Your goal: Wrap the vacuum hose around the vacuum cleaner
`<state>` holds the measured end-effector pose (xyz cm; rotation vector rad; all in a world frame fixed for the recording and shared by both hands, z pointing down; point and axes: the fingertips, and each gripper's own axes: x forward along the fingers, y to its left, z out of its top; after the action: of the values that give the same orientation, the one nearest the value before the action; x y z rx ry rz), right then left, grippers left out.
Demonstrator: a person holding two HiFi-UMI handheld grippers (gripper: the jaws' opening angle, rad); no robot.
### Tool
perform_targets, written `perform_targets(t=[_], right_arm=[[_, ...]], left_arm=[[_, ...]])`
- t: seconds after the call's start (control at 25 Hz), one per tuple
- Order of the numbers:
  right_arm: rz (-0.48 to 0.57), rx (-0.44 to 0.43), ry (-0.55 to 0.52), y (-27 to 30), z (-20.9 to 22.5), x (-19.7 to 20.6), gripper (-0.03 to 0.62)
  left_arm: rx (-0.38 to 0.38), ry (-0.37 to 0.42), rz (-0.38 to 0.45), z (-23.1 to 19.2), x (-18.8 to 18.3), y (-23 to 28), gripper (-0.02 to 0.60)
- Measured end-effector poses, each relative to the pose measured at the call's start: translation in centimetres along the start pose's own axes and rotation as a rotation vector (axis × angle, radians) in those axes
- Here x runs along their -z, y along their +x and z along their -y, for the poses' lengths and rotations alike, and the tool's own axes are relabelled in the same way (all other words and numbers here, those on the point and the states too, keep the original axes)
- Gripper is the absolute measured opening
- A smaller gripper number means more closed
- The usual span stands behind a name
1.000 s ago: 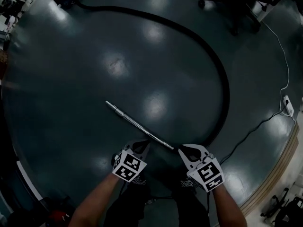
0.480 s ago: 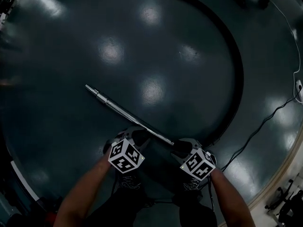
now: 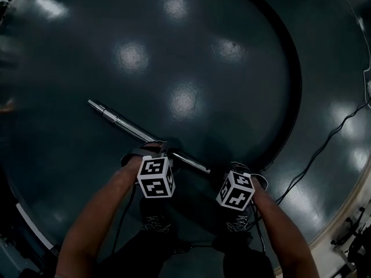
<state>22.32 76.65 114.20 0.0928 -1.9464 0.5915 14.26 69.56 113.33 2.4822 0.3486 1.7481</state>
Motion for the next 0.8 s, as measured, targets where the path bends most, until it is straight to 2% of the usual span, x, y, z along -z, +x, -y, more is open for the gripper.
perform_targets(t=[0.04,0.08,0.24,0.4,0.52,0.8], right_arm=[[-0.02,-0.006,-0.02,0.2,-0.2,0.2,0.208],[-0.029,-0.016,-0.029,0.4,-0.3,0.3,0.167],[-0.005,-0.077,-0.003,-1.3,-0.9,-0.5,0.166],[0.013,-0.141,0.001,-5.2,-2.7,-1.2,0.166],[0.05,-0.156,-0.005,-9.6,-3.8,-3.0,0.163],[0.088,-0.193,0.009,-19.5,-5.8,-5.8,0.161]], left_arm=[[0.011,0.018,-0.016,0.2,0.0,0.3,0.241],[0.021,0.028,-0.025,0.4,-0.1,0.6,0.241],[0.028,0.041,-0.02,0.5,-0.9,0.4,0.241],[0.075,0.106,-0.04,2.4,-2.4,-1.6,0.239],[0.108,0.159,-0.037,3.9,-5.0,-3.9,0.239],[0.159,0.204,0.032,7.1,-12.6,-9.7,0.238]])
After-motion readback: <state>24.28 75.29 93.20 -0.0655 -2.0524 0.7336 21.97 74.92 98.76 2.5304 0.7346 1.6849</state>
